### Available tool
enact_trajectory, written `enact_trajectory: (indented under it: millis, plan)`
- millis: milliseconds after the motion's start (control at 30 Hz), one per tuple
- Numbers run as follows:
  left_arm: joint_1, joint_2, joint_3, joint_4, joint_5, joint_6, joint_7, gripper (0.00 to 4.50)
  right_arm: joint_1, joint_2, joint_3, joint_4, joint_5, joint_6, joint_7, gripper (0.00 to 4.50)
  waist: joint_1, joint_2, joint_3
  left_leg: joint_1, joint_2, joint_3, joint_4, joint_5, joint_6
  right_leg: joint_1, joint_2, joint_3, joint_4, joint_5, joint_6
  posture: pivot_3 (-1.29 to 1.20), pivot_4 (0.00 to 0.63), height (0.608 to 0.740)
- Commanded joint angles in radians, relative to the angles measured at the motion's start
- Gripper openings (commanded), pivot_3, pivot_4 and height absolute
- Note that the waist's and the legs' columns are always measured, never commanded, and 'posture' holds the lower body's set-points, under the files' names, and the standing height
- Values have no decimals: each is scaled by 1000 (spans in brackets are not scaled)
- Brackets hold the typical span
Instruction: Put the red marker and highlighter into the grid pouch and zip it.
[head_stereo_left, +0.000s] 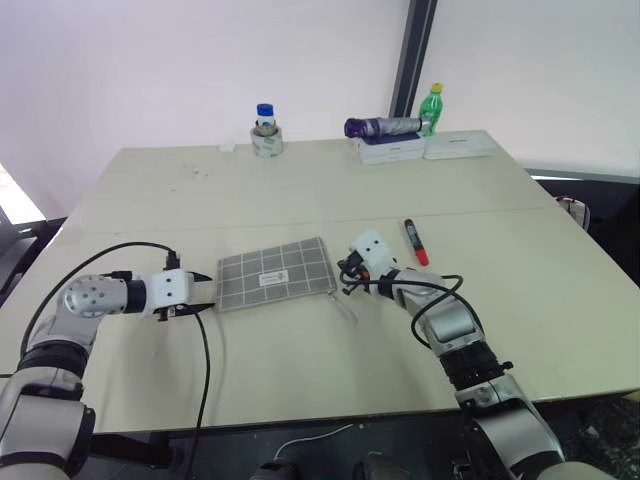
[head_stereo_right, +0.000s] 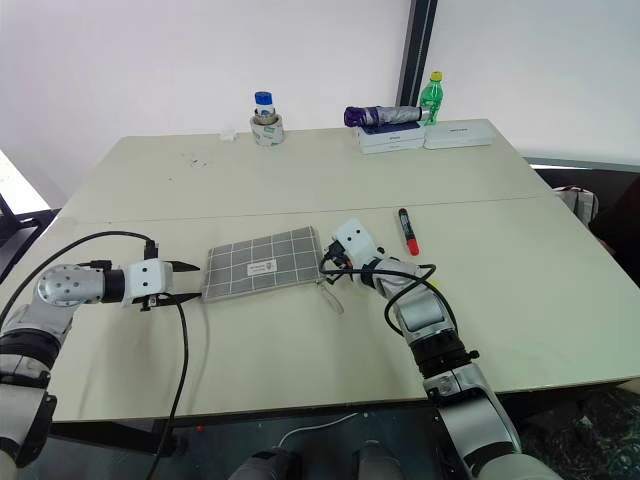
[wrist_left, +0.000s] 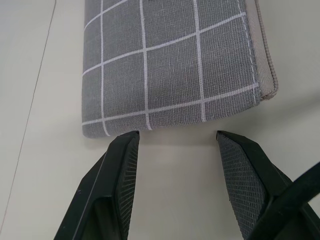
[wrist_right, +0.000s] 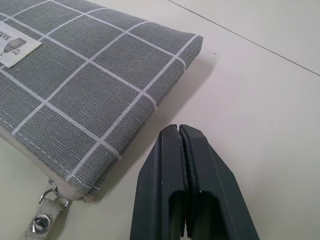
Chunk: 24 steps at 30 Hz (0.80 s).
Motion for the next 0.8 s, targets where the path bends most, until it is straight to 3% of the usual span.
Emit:
enact_trajectory:
  millis: [33, 67, 133, 500, 667, 767, 800]
  plan:
    - [-9, -6, -8, 14, 1, -19, -28, 3127, -5, 3, -11, -44, 7, -1, -5, 0, 0, 0, 0, 0, 0, 0, 0, 0, 0, 0, 0, 0, 0, 0, 0, 0, 150, 740]
    - [-8, -4, -11, 12, 12, -40, -14, 3390, -3, 3, -11, -46, 7, 0, -5, 0, 0, 0, 0, 0, 0, 0, 0, 0, 0, 0, 0, 0, 0, 0, 0, 0, 150, 740]
    - [-7, 0, -20, 10, 34, -68, 6, 4331, -1, 3, -9, -49, 8, 2, -5, 0, -1, 0, 0, 0, 0, 0, 0, 0, 0, 0, 0, 0, 0, 0, 0, 0, 150, 740]
    - [-22, -11, -59, 26, 161, -210, 176, 4331, -15, 9, -4, -30, 6, -4, -2, 0, 4, 0, -1, 0, 0, 0, 1, 0, 0, 1, 0, 0, 1, 0, 0, 0, 150, 740]
    - [-23, -21, -79, 36, 155, -236, 174, 4331, -11, 7, -4, -35, 5, -1, -1, 0, 4, 0, -2, 0, -1, 0, 2, 1, 1, 1, 0, 0, 2, 0, 0, 0, 150, 740]
    - [-22, -29, -80, 38, 140, -245, 165, 3547, -6, 5, -3, -39, 5, 0, 0, 0, 4, 0, -2, 0, -1, 0, 2, 1, 1, 1, -1, 0, 2, 0, 0, 0, 150, 740]
    - [-21, -34, -78, 38, 130, -246, 158, 3055, -4, 4, -3, -41, 5, 1, 0, 0, 4, 0, -2, 0, -1, 0, 2, 1, 1, 1, -1, 0, 2, 0, 0, 0, 150, 740]
